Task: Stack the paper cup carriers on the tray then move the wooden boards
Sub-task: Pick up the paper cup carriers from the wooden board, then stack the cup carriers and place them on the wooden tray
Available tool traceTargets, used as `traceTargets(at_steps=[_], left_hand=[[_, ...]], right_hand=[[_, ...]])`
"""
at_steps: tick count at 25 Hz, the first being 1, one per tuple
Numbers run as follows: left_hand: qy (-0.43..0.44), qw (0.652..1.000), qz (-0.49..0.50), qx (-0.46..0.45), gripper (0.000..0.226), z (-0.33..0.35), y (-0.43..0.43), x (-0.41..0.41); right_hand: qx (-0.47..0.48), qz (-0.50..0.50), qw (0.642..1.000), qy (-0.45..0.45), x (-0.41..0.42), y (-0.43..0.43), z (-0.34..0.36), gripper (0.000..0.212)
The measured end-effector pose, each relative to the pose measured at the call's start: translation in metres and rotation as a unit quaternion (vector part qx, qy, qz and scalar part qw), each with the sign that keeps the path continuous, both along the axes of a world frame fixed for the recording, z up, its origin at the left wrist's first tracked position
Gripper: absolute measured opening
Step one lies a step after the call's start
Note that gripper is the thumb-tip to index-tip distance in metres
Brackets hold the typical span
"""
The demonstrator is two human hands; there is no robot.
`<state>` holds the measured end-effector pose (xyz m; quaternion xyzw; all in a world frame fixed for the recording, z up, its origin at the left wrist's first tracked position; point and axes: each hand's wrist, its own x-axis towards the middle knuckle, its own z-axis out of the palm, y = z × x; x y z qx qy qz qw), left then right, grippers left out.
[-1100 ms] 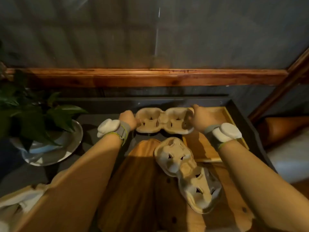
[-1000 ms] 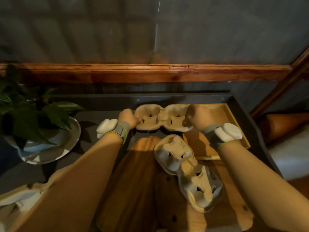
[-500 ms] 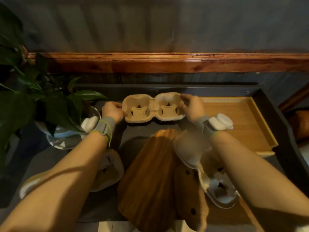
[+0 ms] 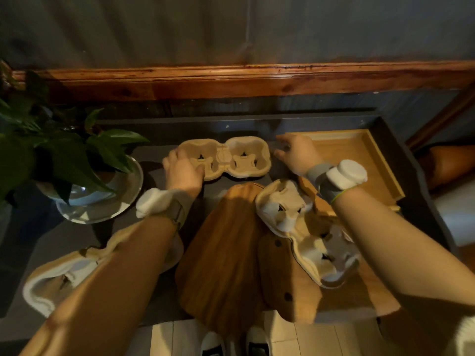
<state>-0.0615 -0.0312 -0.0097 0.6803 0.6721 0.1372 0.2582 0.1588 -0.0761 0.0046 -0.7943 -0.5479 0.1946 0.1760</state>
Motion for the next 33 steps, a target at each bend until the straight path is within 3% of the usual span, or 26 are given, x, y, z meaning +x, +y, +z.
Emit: traceTargets(at_steps=[3,7,12,16,19,21,24,26,28,30,33], left_hand=[[-0.064,0.990,-0.124,-0.015,0.068,0.006,-0.040,0.032],[-0.088,0.954,-0.264,-0.115,0.088,0.003,-0.076,0.066],[-0.117,0.946,-0.270,-0.135,0.099,-0.007,-0.090,0.082],[-0.177,0.937,-0.252,-0.164,0.089,-0.013,-0.092,0.084],[-0.186,0.942,-0.250,-0.128,0.078,-0.003,-0.094,0.085],[-0.174,0.936,-0.286,-0.113,0.082,0.013,-0.090,0.080],[-0.234,0.899,-0.329,-0.169,0.105,0.042,-0.077,0.061],[-0.218,0.912,-0.323,-0.127,0.081,0.054,-0.072,0.051],[-0.178,0.941,-0.286,-0.010,0.051,0.057,-0.064,0.044],[-0.176,0.963,-0.202,0.043,0.031,0.057,-0.056,0.034],[-0.184,0.977,-0.104,0.038,0.034,0.055,-0.048,0.024]], right_hand=[[-0.018,0.009,1.000,-0.016,0.003,-0.048,0.013,0.049],[-0.066,0.007,0.997,-0.024,0.003,-0.132,0.017,0.068],[-0.151,-0.008,0.988,-0.031,-0.007,-0.194,0.001,0.100],[-0.107,-0.036,0.994,0.002,-0.007,-0.207,-0.013,0.089],[-0.051,-0.050,0.997,0.034,-0.004,-0.206,-0.010,0.083],[-0.023,-0.058,0.990,0.123,0.004,-0.202,0.009,0.081],[-0.035,-0.067,0.944,0.322,0.030,-0.191,0.046,0.065],[-0.056,-0.086,0.898,0.428,0.042,-0.181,0.058,0.046],[-0.055,-0.139,0.854,0.498,0.040,-0.167,0.059,0.022],[-0.055,-0.185,0.818,0.542,0.033,-0.147,0.057,0.038],[-0.003,-0.171,0.772,0.612,0.019,-0.125,0.054,0.061]])
